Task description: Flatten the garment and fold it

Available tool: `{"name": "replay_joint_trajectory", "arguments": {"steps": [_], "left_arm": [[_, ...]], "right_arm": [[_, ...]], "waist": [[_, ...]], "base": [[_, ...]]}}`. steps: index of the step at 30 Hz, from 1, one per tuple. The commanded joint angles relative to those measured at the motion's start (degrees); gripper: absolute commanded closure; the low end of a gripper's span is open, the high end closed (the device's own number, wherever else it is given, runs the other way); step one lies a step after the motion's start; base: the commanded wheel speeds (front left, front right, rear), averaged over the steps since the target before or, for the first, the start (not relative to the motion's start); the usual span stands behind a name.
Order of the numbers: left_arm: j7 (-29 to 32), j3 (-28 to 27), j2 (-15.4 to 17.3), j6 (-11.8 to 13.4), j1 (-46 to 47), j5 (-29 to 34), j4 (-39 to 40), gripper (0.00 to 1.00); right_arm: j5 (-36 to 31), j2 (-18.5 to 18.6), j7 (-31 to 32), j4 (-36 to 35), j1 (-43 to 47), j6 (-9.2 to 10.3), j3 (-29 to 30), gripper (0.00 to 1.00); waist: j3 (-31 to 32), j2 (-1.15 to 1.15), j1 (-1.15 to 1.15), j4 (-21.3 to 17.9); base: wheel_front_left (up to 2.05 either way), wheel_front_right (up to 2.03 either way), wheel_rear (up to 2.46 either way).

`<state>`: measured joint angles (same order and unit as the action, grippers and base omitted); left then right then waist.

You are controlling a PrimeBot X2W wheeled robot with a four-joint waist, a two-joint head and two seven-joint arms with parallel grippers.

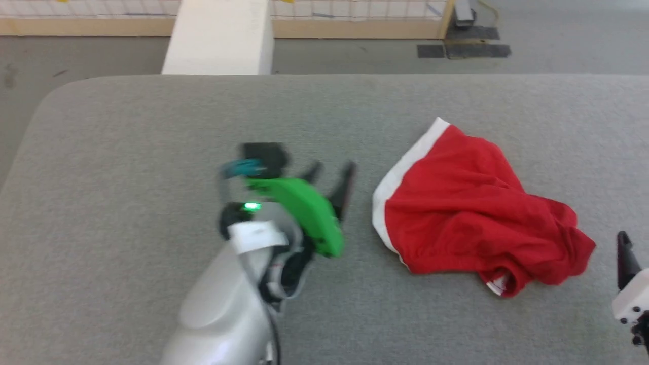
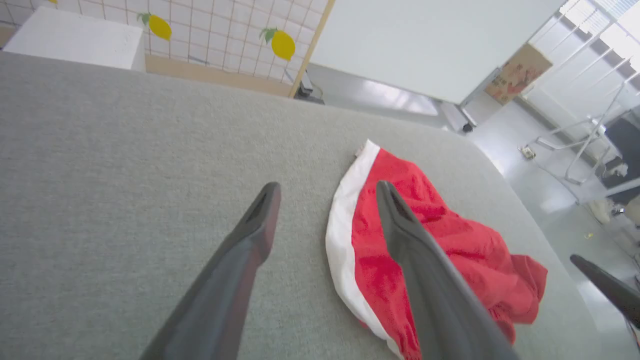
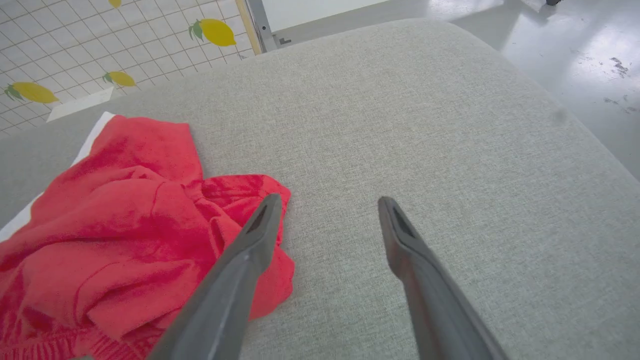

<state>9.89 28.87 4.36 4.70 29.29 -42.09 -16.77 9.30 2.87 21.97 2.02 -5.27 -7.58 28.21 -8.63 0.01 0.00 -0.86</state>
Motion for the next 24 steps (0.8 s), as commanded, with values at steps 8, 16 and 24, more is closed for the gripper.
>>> {"name": "replay_joint_trajectory", "arguments": {"steps": [8,16,24], "left_arm": [[22.8,11.4,-0.7,3.4,4.0,-0.3,-6.0,0.0],[23.7,12.1,0.6,4.8,3.8,0.6,-5.5,0.0],[22.8,12.0,0.5,2.2,3.2,-1.2,-5.1,1.0]], "right_arm": [[1.8,0.0,-2.2,1.6,-0.1,0.09,-1.8,0.0],[2.5,0.0,-4.0,3.0,0.0,0.09,-2.0,0.0],[2.4,0.0,-4.6,4.2,-0.3,0.09,-2.8,0.0]], "waist": [[-3.8,-0.01,0.0,-7.2],[-5.4,-0.01,0.0,-8.5],[-4.9,-0.01,0.0,-7.1]], "base": [[0.0,0.0,0.0],[0.0,0.0,0.0],[0.0,0.0,0.0]]}}
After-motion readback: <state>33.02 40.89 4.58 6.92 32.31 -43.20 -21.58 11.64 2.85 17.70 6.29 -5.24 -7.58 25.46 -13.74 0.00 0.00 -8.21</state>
